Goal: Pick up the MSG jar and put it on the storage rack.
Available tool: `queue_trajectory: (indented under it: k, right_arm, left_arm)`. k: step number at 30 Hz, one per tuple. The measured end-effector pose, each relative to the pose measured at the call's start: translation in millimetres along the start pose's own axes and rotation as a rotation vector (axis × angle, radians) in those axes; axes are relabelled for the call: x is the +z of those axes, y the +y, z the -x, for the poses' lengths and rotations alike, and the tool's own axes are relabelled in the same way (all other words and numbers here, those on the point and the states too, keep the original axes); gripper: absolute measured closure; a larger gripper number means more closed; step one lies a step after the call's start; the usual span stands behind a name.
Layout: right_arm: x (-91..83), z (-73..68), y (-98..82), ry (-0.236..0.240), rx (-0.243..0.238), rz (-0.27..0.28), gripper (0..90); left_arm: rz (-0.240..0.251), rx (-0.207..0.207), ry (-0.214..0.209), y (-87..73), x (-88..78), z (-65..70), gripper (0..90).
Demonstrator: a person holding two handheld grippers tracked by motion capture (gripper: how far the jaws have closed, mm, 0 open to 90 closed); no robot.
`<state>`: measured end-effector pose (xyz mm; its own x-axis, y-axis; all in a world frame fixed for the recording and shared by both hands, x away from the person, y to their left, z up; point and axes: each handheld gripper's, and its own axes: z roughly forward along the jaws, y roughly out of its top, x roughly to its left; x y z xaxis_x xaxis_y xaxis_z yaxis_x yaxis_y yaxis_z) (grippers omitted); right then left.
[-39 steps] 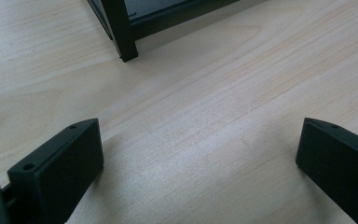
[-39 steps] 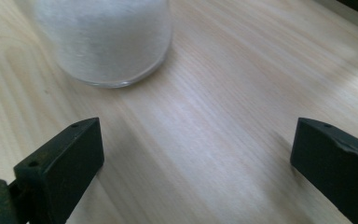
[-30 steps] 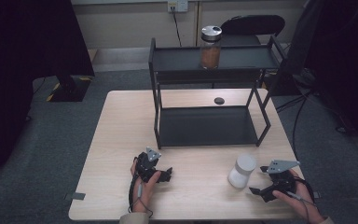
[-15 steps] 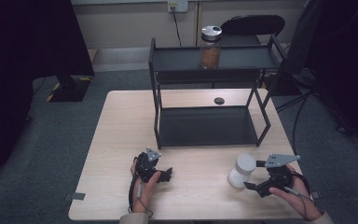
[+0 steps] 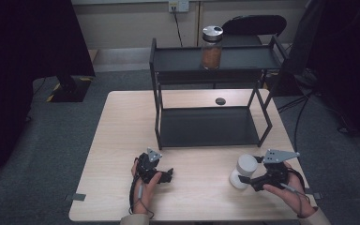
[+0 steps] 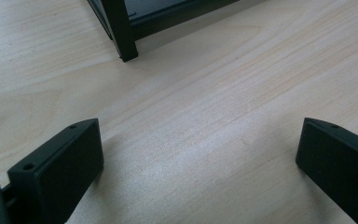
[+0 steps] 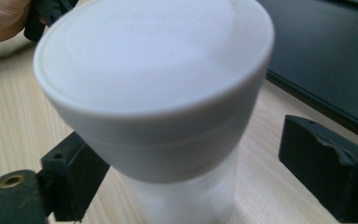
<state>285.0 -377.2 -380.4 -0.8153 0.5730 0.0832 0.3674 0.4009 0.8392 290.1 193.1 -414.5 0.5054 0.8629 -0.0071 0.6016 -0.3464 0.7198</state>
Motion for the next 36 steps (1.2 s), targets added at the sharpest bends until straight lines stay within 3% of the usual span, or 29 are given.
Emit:
queue_trajectory:
  k: [11, 17, 24, 36]
  right_arm:
    - [9.7, 3.1, -7.4, 0.041, -0.023, 0.043, 31.7]
    - [10.0, -1.1, -8.2, 0.023, -0.021, 0.054, 32.8]
    - [9.0, 5.4, 2.1, 0.026, 0.005, 0.041, 33.0]
    - [12.8, 9.7, 38.4, -0.014, 0.030, 0.030, 33.2]
  left_arm:
    - [0.000, 0.000, 0.000, 0.0, 0.0, 0.0, 0.0]
    - [0.000, 0.000, 0.000, 0.0, 0.0, 0.0, 0.0]
    - [0.000, 0.000, 0.000, 0.0, 0.0, 0.0, 0.0]
    - [0.000, 0.000, 0.000, 0.0, 0.0, 0.0, 0.0]
